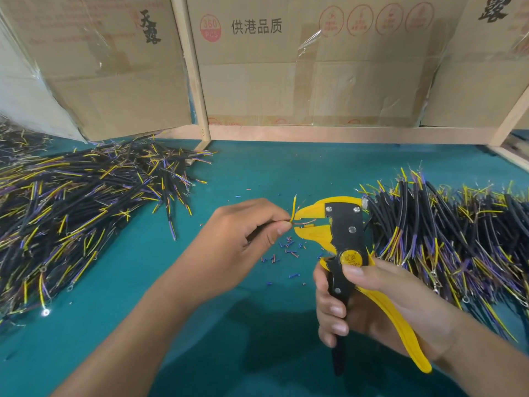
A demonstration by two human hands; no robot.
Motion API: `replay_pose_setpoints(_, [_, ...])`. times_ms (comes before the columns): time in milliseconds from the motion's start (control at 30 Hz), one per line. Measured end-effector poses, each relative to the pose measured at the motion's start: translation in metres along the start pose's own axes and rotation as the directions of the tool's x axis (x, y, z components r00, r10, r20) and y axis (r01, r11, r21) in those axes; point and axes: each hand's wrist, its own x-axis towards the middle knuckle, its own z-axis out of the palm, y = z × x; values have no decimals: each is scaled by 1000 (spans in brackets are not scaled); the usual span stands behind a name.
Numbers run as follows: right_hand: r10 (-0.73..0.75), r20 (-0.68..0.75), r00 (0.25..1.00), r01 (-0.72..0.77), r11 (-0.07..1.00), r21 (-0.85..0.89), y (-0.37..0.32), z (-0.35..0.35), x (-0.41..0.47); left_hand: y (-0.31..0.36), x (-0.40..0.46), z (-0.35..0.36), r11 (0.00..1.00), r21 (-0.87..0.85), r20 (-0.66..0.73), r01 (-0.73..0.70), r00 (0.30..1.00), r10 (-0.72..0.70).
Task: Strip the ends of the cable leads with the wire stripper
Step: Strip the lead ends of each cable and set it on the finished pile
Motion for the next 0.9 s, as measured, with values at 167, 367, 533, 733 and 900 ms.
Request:
replay_pose_setpoints(167, [-6, 24, 1000, 5, 1000, 20, 4, 3, -1, 1, 0, 1, 1000, -1, -7, 14, 1000, -14])
replay_pose_setpoints(367, [-53, 126, 991, 19, 965, 263, 6, 8, -1, 3, -1, 5, 998, -39, -22, 42, 999, -43])
replay_pose_setpoints(533, [-70, 143, 987, 29, 963, 270, 7, 8, -2, 5, 0, 5, 998, -51, -18, 34, 999, -35])
replay_pose_setpoints(733, [-74, 127, 989, 41, 968, 246, 7, 9, -4, 4, 0, 5, 998, -66, -14, 18, 1000, -19])
replay_pose_setpoints(900, [-46, 19, 999, 40, 976, 216, 5, 13, -4, 1, -1, 6, 999, -38, -21, 12, 1000, -13])
